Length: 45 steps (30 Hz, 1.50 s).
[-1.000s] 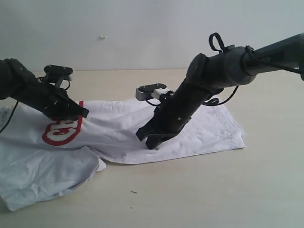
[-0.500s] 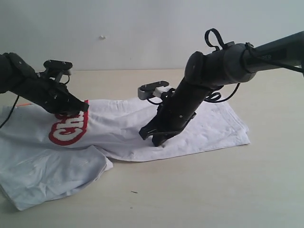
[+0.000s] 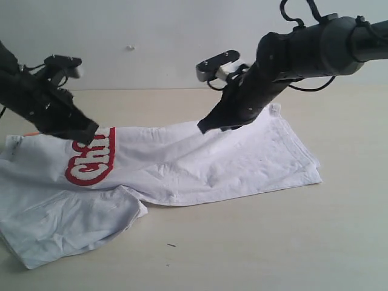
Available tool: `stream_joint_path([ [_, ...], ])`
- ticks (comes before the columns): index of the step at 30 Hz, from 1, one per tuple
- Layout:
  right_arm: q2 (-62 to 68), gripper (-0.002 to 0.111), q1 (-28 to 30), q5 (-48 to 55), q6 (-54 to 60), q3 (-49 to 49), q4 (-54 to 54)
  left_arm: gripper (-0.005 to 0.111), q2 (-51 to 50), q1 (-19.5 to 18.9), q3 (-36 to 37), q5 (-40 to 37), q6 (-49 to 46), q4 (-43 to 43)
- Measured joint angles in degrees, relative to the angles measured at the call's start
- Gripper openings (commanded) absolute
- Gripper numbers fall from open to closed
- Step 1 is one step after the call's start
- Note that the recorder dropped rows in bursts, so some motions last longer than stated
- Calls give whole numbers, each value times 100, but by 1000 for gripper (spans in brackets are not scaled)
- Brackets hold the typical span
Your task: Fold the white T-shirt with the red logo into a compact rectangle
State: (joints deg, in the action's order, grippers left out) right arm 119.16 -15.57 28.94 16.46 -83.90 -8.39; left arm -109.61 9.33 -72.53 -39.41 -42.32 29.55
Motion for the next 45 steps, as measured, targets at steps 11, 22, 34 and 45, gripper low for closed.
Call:
stream_joint_path([
  [11,470,0,1146,80,-507,0,263,0,121,-315,1073,2356,2204,-1731],
  [22,897,0,1207,-617,-404,-88,153,0,-1176,-853,255,2592,2479,-1709],
  [34,1128,0,1398,-306,-844,-363,618,0,-1290,-1533,142,2665,2493,-1630],
  [45,1128,0,1645,-79,-834,-409,649,0,-1172,-1274,142,2435,2132,-1669],
])
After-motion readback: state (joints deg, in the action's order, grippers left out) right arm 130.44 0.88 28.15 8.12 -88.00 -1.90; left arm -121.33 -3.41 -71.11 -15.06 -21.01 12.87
